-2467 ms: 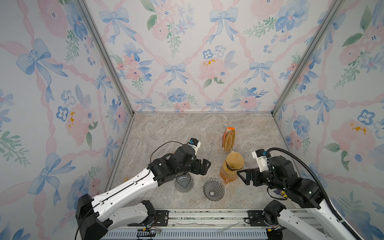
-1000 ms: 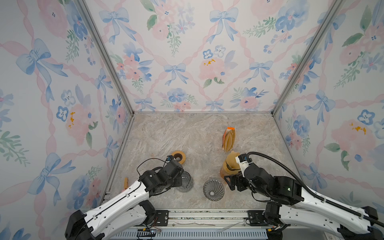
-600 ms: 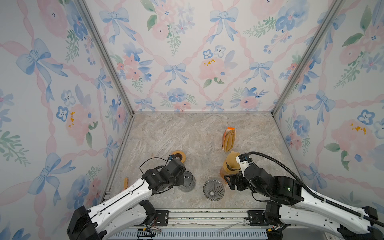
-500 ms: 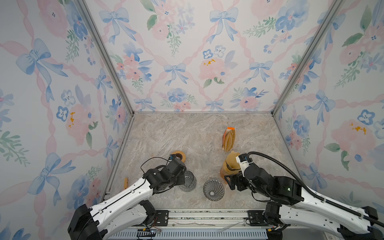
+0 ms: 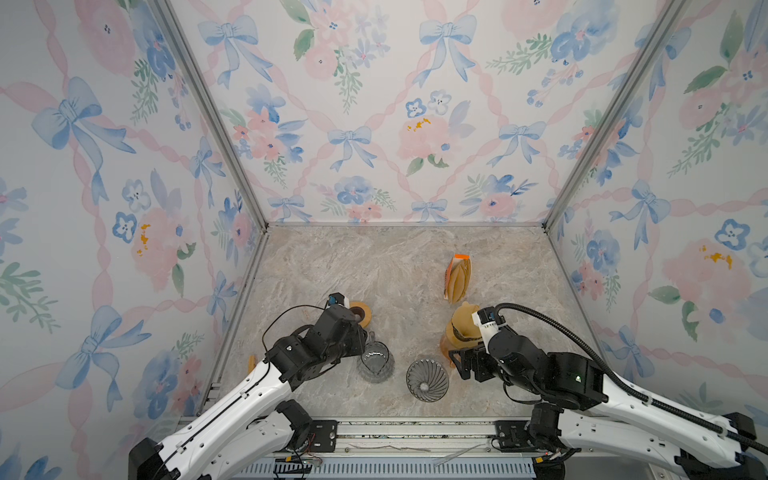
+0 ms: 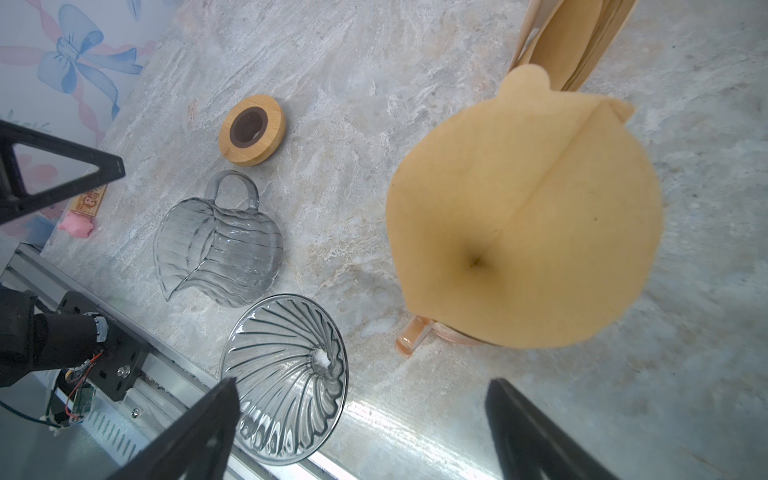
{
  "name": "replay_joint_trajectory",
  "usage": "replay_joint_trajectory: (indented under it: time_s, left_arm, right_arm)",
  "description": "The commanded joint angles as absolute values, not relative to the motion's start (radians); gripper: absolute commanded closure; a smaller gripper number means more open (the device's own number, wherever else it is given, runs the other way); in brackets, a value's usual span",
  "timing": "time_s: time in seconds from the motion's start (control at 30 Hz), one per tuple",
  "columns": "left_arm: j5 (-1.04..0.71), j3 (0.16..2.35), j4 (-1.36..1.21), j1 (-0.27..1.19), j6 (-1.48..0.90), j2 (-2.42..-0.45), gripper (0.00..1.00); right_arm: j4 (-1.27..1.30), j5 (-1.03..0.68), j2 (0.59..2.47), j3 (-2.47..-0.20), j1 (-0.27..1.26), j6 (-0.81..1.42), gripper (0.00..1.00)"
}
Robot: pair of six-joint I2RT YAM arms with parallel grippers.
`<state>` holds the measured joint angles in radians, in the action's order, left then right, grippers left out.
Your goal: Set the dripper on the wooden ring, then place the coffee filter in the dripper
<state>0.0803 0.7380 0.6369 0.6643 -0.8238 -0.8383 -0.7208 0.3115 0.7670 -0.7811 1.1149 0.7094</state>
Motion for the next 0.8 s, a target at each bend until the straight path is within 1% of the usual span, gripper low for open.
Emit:
replay_joint_trajectory:
  time_s: [0.0, 0.07, 0.23, 0.33, 0.47, 0.63, 0.77]
  left_arm:
    - [-0.008, 0.756, 0.61, 0.573, -0.76, -0.86, 0.52]
    - [-0.077, 0.743, 0.567, 0.493, -0.737, -0.879, 0.48]
    - [-0.307, 0.625, 0.403, 0.239, -0.719, -0.928, 0.46]
    - [-0.405, 0.578, 0.301, 0.139, -0.736, -0.97, 0.45]
    - [-0.479, 0.525, 0.164, 0.065, -0.767, -1.028, 0.45]
    - [-0.537, 0.475, 0.04, 0.015, -0.793, -1.109, 0.44]
    - [-0.576, 0.455, -0.045, 0.005, -0.81, -1.179, 0.43]
  right_arm:
    - [-0.706, 0.308, 0.768, -0.791, 1.128, 0.689, 0.06]
    - [-0.689, 0.297, 0.771, -0.792, 1.131, 0.684, 0.06]
    - [-0.669, 0.287, 0.775, -0.79, 1.146, 0.683, 0.05]
    - [-0.652, 0.28, 0.773, -0.786, 1.161, 0.68, 0.04]
    - [-0.58, 0.265, 0.763, -0.775, 1.195, 0.664, 0.03]
    - [-0.489, 0.304, 0.768, -0.761, 1.248, 0.636, 0.0]
    - [-0.399, 0.324, 0.763, -0.742, 1.273, 0.594, 0.02]
